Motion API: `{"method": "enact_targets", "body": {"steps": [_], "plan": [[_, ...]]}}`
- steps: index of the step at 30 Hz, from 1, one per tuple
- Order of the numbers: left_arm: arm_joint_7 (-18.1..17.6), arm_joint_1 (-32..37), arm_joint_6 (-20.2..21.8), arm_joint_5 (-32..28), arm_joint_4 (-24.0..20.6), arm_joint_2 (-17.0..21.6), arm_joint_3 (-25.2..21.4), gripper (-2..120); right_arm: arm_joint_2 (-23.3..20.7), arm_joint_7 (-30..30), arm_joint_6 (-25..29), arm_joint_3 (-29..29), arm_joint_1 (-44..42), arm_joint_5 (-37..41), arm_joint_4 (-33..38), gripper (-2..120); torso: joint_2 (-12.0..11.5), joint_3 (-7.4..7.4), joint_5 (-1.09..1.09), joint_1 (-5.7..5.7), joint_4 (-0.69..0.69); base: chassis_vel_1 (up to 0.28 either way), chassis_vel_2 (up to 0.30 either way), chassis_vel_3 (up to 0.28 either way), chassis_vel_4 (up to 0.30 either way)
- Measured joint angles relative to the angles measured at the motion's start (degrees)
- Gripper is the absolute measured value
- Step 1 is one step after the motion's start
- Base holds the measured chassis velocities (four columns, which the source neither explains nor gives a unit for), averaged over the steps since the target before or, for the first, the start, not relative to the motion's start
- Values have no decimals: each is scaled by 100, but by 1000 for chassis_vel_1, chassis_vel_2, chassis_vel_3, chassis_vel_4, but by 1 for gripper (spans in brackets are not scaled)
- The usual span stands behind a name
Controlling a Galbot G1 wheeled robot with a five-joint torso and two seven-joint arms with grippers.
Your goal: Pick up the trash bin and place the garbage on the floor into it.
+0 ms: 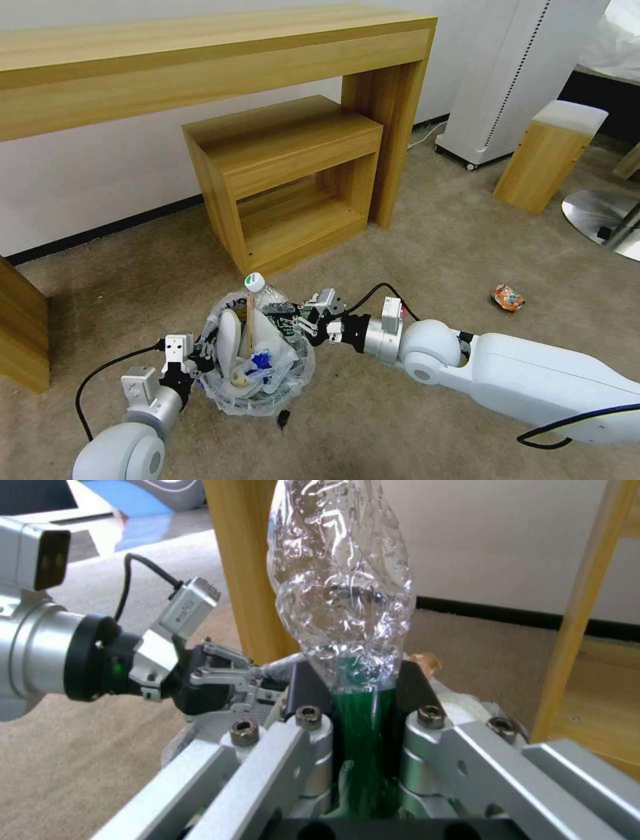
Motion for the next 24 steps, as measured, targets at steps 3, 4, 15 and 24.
{"method": "enact_targets", "body": {"steps": [3,4,15,24], "plan": [[41,-114,-72,-87,164,240,26,2,-74,0,12,67,-55,6,-9,8,0,0,0,0,0,0,0,0,0],[41,-114,-72,-87,164,240,26,2,-74,0,12,67,-55,6,-9,8,0,0,0,0,0,0,0,0,0],[58,-147,-88,-263,130,565,24,2,23,195,-75,75,-302,42,-155,8,0,-1,1,0,0,0,0,0,0],[37,-20,-40,-267,-194,548,17,2,687,351,-132,-603,69,176,-511,8,0,0,0,0,1,0,0,0,0]]}}
